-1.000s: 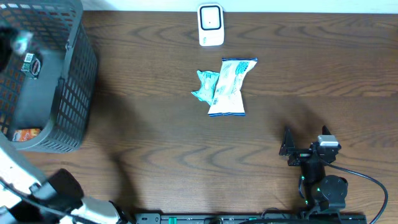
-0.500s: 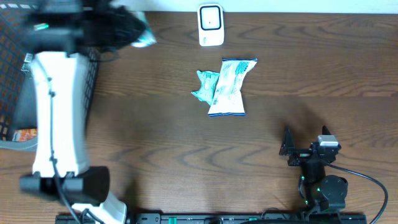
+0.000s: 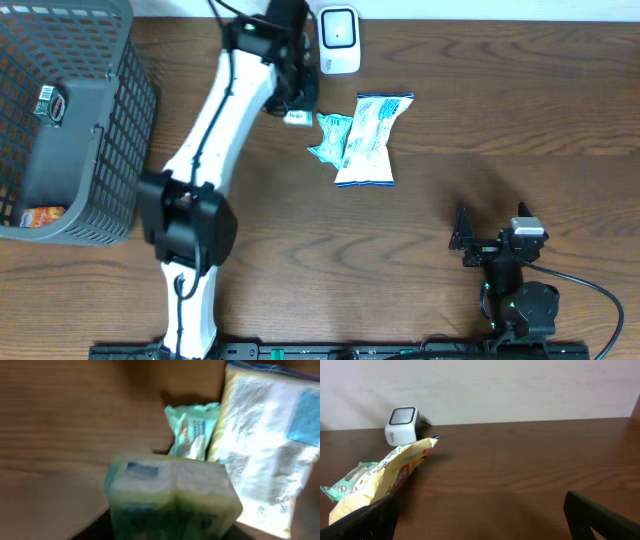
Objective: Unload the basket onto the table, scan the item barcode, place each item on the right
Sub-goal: 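Carry the green packet to the scanner and set it down, then reach the left gripper into the basket and grasp the orange tissue packet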
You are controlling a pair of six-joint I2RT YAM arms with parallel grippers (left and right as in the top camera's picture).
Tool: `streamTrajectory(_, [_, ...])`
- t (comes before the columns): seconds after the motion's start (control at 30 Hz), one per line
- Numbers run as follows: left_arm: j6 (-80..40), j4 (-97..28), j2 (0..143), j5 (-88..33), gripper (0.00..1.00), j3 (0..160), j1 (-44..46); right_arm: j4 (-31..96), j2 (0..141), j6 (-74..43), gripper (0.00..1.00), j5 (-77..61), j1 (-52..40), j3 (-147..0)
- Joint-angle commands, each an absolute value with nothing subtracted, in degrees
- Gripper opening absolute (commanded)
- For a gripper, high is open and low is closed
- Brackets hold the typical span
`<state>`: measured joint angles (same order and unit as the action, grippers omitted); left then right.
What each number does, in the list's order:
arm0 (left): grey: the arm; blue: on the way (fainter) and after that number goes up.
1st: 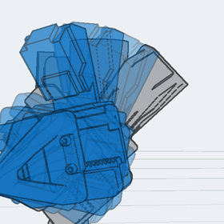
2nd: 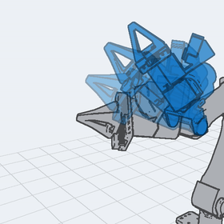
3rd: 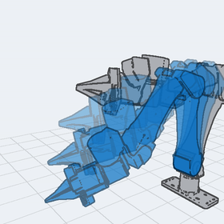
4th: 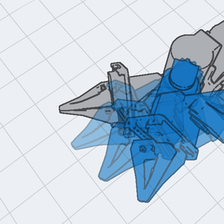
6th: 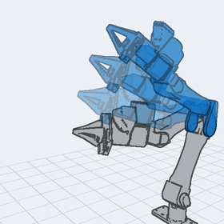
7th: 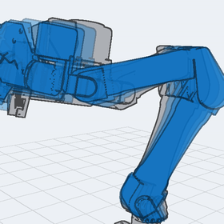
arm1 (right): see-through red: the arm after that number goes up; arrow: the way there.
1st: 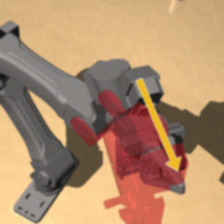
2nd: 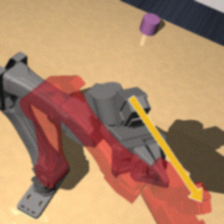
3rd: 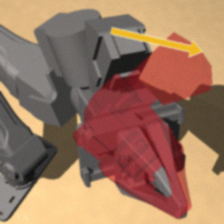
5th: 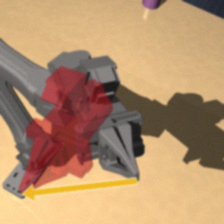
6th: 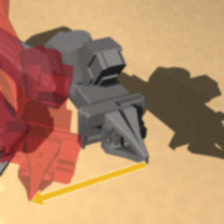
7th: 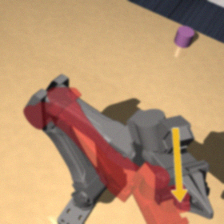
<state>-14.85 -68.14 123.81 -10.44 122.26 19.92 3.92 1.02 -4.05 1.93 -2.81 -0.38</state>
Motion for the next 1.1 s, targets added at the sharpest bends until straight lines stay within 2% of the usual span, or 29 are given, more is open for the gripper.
streamTrajectory(0.0, [-14.2, -69.4, 127.3, -9.1, 0.68, 122.2, 20.5, 4.1, 0.9, -3.6, 0.99, 2.0, -2.3, -0.3])
streamTrajectory(0.07, [-14.2, -69.5, 127.9, -9.1, 0.79, 122.2, 20.5, 4.1, 0.9, -3.6, 0.99, 2.0, -2.3, -0.3])
streamTrajectory(0.1, [-14.2, -69.5, 128.0, -9.1, 0.88, 122.2, 20.4, 4.1, 0.9, -3.6, 0.99, 2.0, -2.3, -0.3])
streamTrajectory(0.13, [-14.2, -69.5, 127.9, -9.1, 0.90, 122.2, 20.3, 4.1, 0.9, -3.6, 0.99, 2.0, -2.3, -0.3])
streamTrajectory(0.4, [-10.1, -70.5, 122.4, -8.0, 0.90, 124.2, 16.0, 4.1, 0.9, -3.6, 0.99, 2.0, -2.3, -0.3])
streamTrajectory(0.53, [-10.1, -70.1, 113.8, -3.3, 0.90, 124.4, 8.4, 4.1, 0.9, -3.6, 0.99, 2.0, -2.3, -0.3])
streamTrajectory(0.77, [-10.2, -66.3, 102.0, -3.4, 0.91, 124.4, -9.7, 4.1, 0.9, -3.6, 0.99, 2.0, -2.3, -0.3])
streamTrajectory(0.97, [-12.6, -65.1, 98.3, -3.6, 0.91, 124.4, -23.5, 4.1, 0.9, -3.6, 0.99, 2.0, -2.3, -0.3])
streamTrajectory(1.07, [-12.6, -64.5, 98.3, -3.6, 0.91, 124.4, -26.6, 4.1, 0.9, -3.6, 0.99, 2.0, -2.3, -0.3])
